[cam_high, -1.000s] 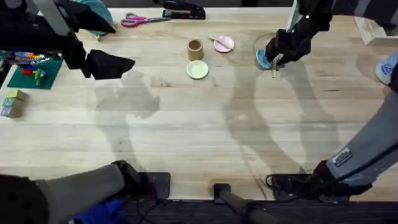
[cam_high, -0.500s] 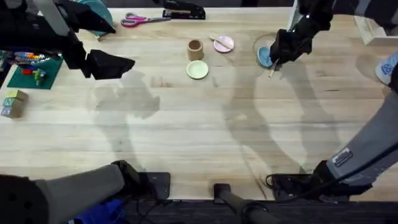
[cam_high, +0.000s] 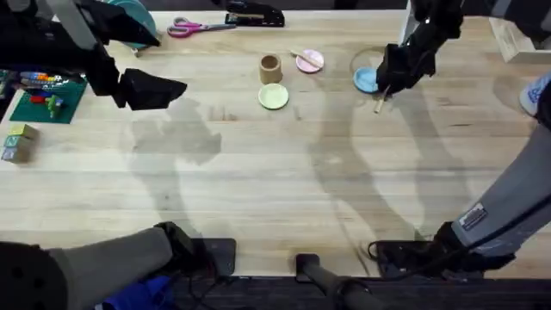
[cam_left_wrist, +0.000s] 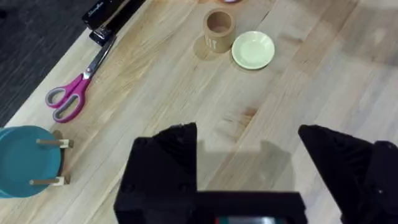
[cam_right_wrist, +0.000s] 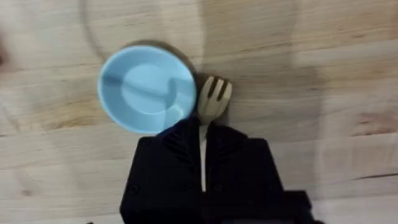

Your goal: Pick up a utensil and set it on the pink plate, then put the other utensil in the container.

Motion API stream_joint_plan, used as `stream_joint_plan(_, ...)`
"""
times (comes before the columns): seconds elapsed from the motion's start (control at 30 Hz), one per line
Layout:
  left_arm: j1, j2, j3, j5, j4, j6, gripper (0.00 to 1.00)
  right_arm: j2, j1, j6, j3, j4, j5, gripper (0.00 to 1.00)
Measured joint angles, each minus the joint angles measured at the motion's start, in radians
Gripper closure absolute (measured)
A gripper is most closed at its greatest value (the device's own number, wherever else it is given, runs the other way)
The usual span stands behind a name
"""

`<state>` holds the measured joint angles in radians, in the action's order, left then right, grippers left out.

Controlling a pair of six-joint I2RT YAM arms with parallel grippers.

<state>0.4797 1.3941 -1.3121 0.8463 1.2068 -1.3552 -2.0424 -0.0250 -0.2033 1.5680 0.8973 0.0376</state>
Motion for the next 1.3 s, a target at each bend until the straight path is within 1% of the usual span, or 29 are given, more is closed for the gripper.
stream_joint_plan(0.27,0.000,0.000,0.000,0.000,0.000,0.000,0.007,0.000,0.000,0.006,0.080,0.047,0.002,0.968)
stream_joint_plan(0.57,0.000,0.000,0.000,0.000,0.000,0.000,0.007,0.009,0.000,0.029,0.085,0.107,0.005,0.968)
stream_joint_plan(0.67,0.000,0.000,0.000,0.000,0.000,0.000,0.007,0.009,0.000,0.032,0.085,0.131,0.024,0.956)
stream_joint_plan(0.7,0.000,0.000,0.000,0.000,0.000,0.000,0.007,0.009,0.000,0.034,0.085,0.138,0.030,0.886)
stream_joint_plan(0.8,0.000,0.000,0.000,0.000,0.000,0.000,0.007,0.009,0.000,0.055,0.085,0.162,0.045,0.486)
stream_joint_plan(0.83,0.000,0.000,0.000,0.000,0.000,0.000,0.007,0.009,0.000,0.062,0.085,0.165,0.048,0.429)
stream_joint_plan(0.87,0.000,0.000,0.000,0.000,0.000,0.000,0.007,0.009,0.000,0.065,0.085,0.166,0.050,0.323)
stream_joint_plan(0.93,0.000,0.000,0.000,0.000,0.000,0.000,0.007,0.009,0.000,0.078,0.085,0.166,0.053,0.050)
stream_joint_plan(0.97,0.000,0.000,0.000,0.000,0.000,0.000,0.007,0.009,0.000,0.078,0.085,0.166,0.053,0.016)
stream_joint_plan(1.0,0.000,0.000,0.000,0.000,0.000,0.000,0.007,0.009,0.000,0.080,0.085,0.166,0.053,0.009)
stream_joint_plan(1.3,0.000,0.000,0.000,0.000,0.000,0.000,0.007,0.009,0.000,0.127,0.086,0.166,0.053,0.003)
